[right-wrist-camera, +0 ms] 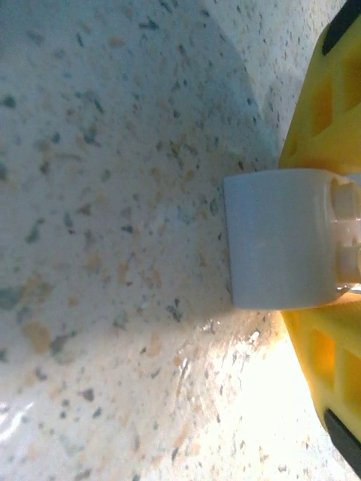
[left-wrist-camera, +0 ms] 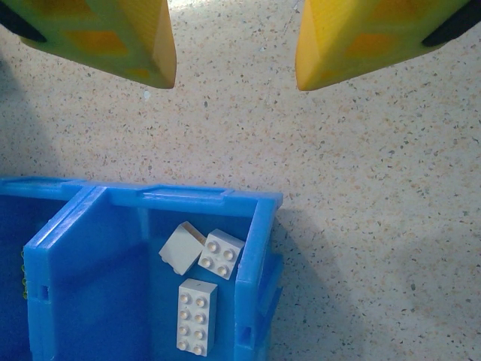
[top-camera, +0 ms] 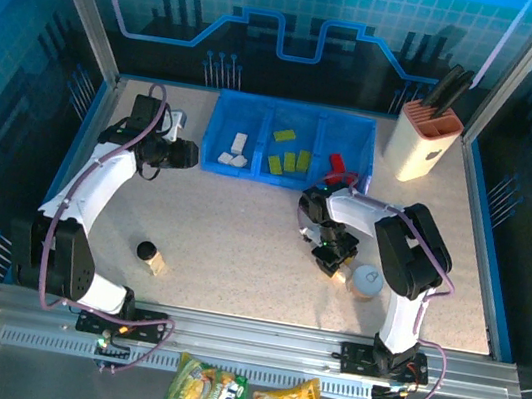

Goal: Sort the legos into containers by color

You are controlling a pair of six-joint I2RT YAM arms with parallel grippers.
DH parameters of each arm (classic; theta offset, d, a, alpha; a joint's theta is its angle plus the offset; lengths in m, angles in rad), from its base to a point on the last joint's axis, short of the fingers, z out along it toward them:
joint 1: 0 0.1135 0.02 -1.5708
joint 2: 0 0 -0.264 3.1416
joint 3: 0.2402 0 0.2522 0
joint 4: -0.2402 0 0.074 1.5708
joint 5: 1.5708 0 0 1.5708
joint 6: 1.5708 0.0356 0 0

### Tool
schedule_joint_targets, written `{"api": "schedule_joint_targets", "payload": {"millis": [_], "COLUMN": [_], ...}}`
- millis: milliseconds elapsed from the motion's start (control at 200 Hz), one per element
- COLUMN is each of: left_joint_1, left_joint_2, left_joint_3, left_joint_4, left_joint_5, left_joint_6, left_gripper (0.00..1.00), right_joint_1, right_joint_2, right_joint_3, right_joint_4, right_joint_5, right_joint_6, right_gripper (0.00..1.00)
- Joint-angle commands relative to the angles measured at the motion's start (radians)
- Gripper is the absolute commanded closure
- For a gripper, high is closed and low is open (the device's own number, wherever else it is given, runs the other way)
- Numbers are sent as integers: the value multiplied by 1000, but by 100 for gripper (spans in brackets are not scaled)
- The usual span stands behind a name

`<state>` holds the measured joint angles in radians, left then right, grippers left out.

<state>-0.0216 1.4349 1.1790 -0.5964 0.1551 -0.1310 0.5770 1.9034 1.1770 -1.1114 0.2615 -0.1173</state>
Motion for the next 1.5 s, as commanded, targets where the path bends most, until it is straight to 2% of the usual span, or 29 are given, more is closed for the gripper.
{"api": "schedule_joint_targets", "payload": {"millis": [0,350,715,1051,1326,1496], "left_joint_1": [15,17,19,22,25,27], "left_joint_2": [-10,-17,-28,-33,-37,-41], "left_joint_3": [-1,-2,-4,-4,-5,-7], "left_joint_4": [1,3,4,3,4,5], "left_joint_5": [20,21,18,15,15,15], "left_joint_6": [-2,-2,-1,1,-2,-2], "left_gripper": [53,53,54,53,54,53], "right_joint_1": [7,17,36,103,210,257], "right_joint_2": [-37,-85,-102,-130,-133,-116], "right_joint_3": [-8,1,99,154,152,167], "right_joint_4": [-7,-7,23,342,684,856], "right_joint_5": [13,-28,-146,-252,-204,-167], "right_joint_6": [-17,-27,-15,126,262,278], "right_gripper": [60,70,78,79,79,79]}}
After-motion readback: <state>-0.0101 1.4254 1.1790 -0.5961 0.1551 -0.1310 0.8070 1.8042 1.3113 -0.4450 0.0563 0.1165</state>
